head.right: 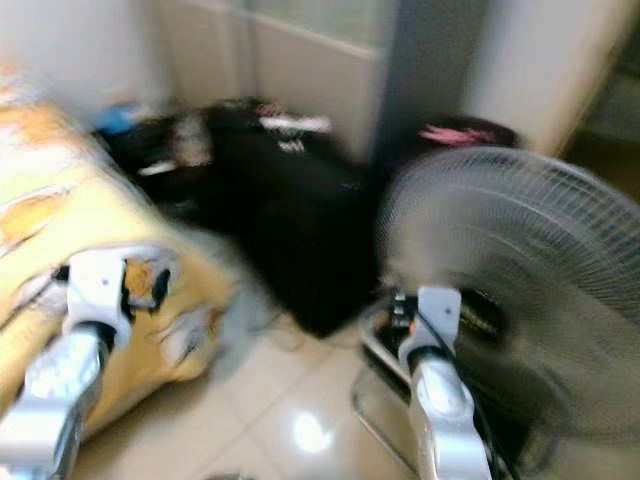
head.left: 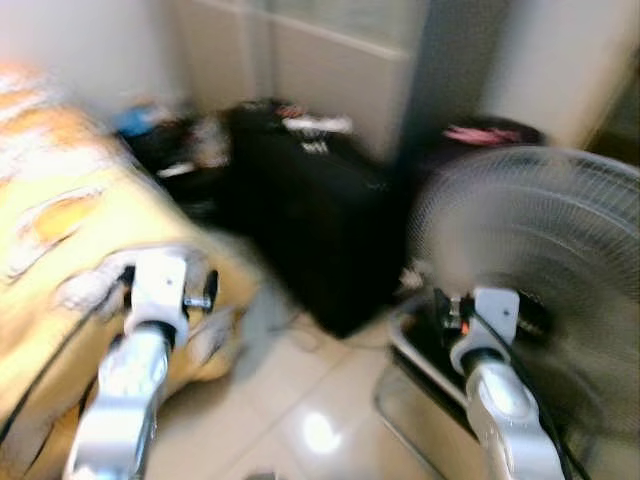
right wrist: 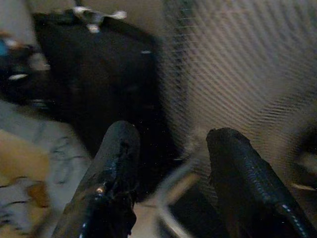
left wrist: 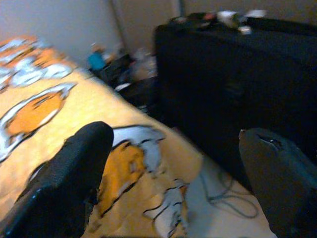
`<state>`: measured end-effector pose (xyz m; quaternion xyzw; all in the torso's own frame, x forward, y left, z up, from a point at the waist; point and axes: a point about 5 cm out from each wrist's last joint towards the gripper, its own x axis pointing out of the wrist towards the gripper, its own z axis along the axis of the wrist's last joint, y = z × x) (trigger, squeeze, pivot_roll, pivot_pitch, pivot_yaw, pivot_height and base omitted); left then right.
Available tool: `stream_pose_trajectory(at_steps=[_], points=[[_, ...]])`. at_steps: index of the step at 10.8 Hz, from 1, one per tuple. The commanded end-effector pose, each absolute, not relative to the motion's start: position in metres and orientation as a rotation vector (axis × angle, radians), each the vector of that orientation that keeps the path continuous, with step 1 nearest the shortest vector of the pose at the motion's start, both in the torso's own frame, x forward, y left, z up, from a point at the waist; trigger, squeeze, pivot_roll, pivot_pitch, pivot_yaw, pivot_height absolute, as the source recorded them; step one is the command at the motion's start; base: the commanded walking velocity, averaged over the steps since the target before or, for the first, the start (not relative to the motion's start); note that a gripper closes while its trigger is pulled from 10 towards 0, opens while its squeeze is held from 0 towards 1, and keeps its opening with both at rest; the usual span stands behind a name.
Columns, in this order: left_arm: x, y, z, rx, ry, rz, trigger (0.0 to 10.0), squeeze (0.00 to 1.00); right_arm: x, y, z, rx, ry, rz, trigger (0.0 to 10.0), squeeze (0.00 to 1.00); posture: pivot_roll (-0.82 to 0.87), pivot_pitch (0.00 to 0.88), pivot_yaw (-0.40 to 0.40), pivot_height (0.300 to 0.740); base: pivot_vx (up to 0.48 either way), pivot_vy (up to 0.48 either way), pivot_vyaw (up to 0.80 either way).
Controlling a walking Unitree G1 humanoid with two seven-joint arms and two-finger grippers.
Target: Clean up the room
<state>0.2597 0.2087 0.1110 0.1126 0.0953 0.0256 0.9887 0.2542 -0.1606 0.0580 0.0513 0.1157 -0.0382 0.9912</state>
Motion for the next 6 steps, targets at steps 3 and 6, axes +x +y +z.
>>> stream_pose_trajectory(at_steps=[3,6], points=[[0.274,0.201,0.113,0.232,0.193,0.027,10.0,0.00,0.272,-0.160,0.069,0.115,0.198,-0.055,10.0,0.24,-0.07,0.000,0.009,0.740,0.000,0.000,0.69],[0.277,0.199,0.106,0.286,0.229,-0.020,10.0,0.00,0.278,-0.146,0.069,0.183,0.201,0.004,10.0,0.00,-0.07,0.000,0.019,0.740,0.000,0.000,0.00]])
